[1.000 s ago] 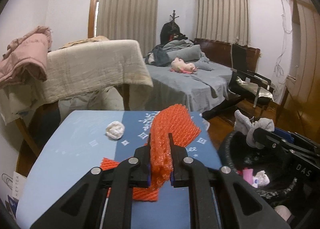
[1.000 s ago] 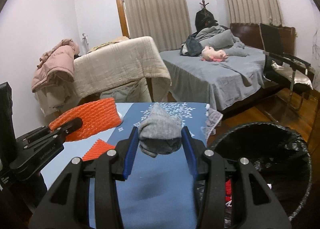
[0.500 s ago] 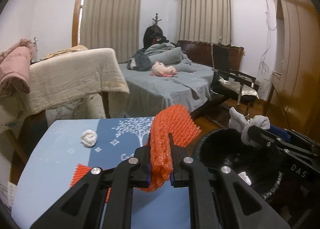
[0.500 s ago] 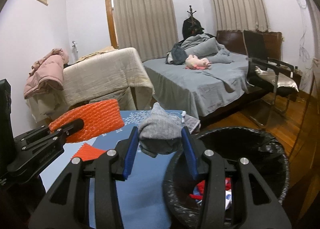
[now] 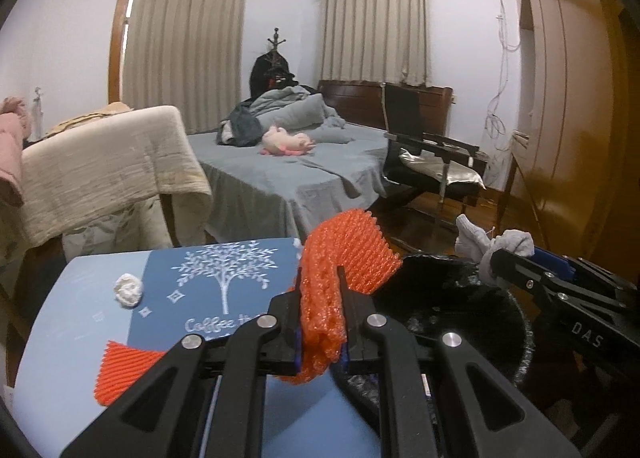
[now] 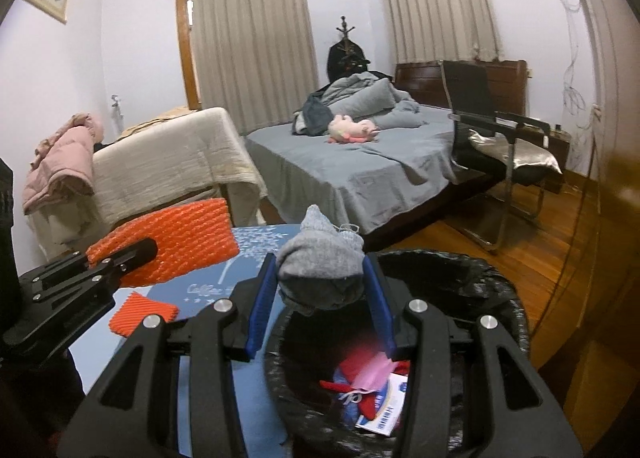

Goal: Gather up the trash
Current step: 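Carry the gray sock and orange mesh over the black bin with both tools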

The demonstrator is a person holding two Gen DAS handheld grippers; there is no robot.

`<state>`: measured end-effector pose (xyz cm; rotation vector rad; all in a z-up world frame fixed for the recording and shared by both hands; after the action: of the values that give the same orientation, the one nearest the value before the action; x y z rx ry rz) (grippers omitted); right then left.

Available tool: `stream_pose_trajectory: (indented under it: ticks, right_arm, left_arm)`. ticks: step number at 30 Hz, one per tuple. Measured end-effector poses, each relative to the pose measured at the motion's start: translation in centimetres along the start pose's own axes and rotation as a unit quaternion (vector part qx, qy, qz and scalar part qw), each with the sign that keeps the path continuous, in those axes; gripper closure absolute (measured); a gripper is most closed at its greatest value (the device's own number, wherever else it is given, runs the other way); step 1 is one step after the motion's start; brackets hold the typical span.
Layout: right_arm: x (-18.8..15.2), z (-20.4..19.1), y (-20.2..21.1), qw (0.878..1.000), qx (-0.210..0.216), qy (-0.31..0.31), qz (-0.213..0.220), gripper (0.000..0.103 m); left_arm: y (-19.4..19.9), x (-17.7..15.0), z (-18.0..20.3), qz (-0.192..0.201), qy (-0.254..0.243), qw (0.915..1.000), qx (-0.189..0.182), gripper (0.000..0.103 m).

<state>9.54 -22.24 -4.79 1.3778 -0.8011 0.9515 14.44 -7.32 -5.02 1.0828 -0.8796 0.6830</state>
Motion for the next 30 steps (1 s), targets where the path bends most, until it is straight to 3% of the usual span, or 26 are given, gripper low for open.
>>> stream_pose_trajectory:
  ticks: [20, 30]
  right_arm:
    - [-3.0, 5.9, 0.8, 0.998, -0.052, -0.019, -0.021, 0.061]
    - [-4.8, 8.5, -1.1, 0.996, -0.070, -0.032, -0.044, 0.061]
  left_arm:
    - [-3.3, -1.8, 6.4, -0.026, -0.025, 0.9981, -0.051, 0.091]
    - [-7.3, -3.8, 8.1, -0.059, -0.041, 0.9955, -0.062, 0.091]
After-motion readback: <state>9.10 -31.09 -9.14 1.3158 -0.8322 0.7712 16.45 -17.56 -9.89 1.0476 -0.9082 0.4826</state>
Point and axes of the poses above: each gripper's, at about its wrist camera, not at the fingertips, and y roughly against the way its jaws point, z to its right, x to its top, the point moved 8 cm from there along -y, roughly the way its jaws point, and after that the axes turned 11 degrees about y, right-handed, at the moved point
